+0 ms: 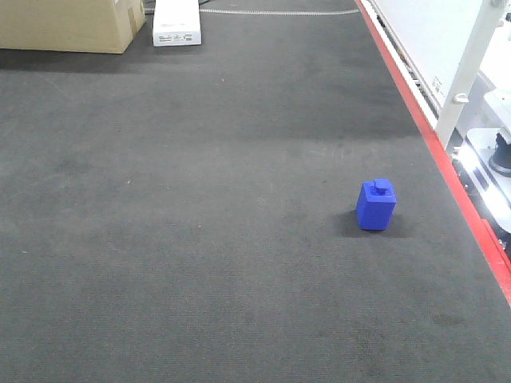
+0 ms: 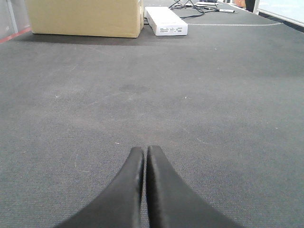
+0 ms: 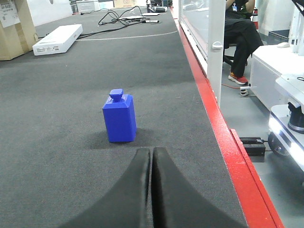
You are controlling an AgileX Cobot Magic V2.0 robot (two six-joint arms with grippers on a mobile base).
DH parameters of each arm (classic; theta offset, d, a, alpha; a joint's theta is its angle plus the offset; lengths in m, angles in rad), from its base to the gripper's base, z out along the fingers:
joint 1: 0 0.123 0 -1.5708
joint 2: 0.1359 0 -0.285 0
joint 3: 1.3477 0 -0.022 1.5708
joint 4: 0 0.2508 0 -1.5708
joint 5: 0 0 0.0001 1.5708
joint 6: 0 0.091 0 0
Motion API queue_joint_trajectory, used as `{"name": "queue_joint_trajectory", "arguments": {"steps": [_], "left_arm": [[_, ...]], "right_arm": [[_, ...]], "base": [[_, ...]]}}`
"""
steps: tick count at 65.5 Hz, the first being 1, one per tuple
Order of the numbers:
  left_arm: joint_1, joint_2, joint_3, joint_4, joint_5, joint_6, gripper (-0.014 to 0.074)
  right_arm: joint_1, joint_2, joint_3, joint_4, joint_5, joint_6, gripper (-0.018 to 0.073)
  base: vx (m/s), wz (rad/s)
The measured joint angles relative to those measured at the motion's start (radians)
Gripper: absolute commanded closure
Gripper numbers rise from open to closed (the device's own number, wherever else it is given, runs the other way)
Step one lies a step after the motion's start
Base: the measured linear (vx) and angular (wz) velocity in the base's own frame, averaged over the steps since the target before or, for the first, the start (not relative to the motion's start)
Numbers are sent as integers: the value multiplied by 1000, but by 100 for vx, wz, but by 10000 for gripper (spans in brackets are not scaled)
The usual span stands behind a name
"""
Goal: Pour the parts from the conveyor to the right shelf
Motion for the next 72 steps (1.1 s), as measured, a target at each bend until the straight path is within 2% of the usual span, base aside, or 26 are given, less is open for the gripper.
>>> {"name": "queue_joint_trajectory", "arguments": {"steps": [72], "left_arm": [[0,0,0,0,0,0,603]], "right_arm": [[0,0,0,-14,-13,0,561]], "base": [[0,0]]}}
